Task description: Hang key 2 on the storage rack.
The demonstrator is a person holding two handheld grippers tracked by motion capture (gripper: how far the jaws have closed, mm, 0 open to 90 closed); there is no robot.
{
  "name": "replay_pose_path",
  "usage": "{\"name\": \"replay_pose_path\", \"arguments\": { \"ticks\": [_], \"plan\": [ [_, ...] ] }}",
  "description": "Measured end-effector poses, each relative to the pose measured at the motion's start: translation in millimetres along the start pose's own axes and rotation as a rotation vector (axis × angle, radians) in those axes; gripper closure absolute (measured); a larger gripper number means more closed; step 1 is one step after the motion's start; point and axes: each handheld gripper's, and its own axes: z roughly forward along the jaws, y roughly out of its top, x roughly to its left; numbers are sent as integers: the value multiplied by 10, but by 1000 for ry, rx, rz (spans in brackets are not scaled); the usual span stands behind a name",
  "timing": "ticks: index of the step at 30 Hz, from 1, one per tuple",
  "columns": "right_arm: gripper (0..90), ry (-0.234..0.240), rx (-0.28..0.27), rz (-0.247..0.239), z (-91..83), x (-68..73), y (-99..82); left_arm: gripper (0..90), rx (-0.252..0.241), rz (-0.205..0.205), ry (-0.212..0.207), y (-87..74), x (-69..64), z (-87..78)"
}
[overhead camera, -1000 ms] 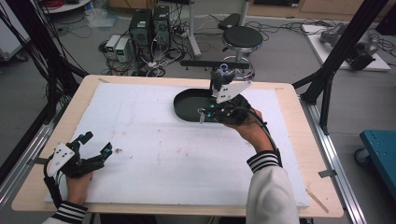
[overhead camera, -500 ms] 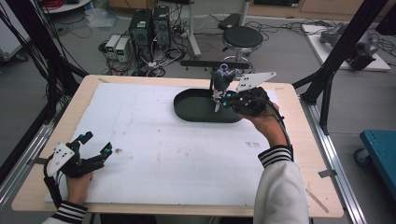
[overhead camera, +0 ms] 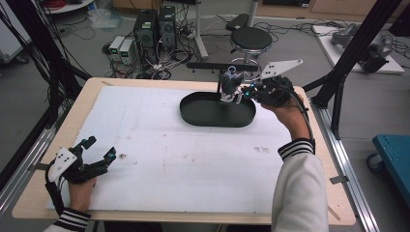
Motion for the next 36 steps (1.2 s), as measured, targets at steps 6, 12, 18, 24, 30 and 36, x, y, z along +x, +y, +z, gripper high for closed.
{"name": "replay_pose_path", "arguments": {
  "ticks": [6,12,18,24,30,36],
  "plan": [
    [885,-10,11,1,15,-142,57,140,1,1,0,0,-1,-1],
    [885,-7,34,8,56,-257,68,140,-1,1,0,0,-1,2],
    [885,-11,57,19,54,-382,30,140,2,-7,0,1,3,6],
    [885,-13,65,31,69,-510,48,139,4,-4,1,1,1,5],
    [885,3,65,53,95,-592,36,139,4,0,0,1,-2,6],
    [885,15,54,76,122,-669,-20,139,5,-1,1,1,-1,5]
  ]
}}
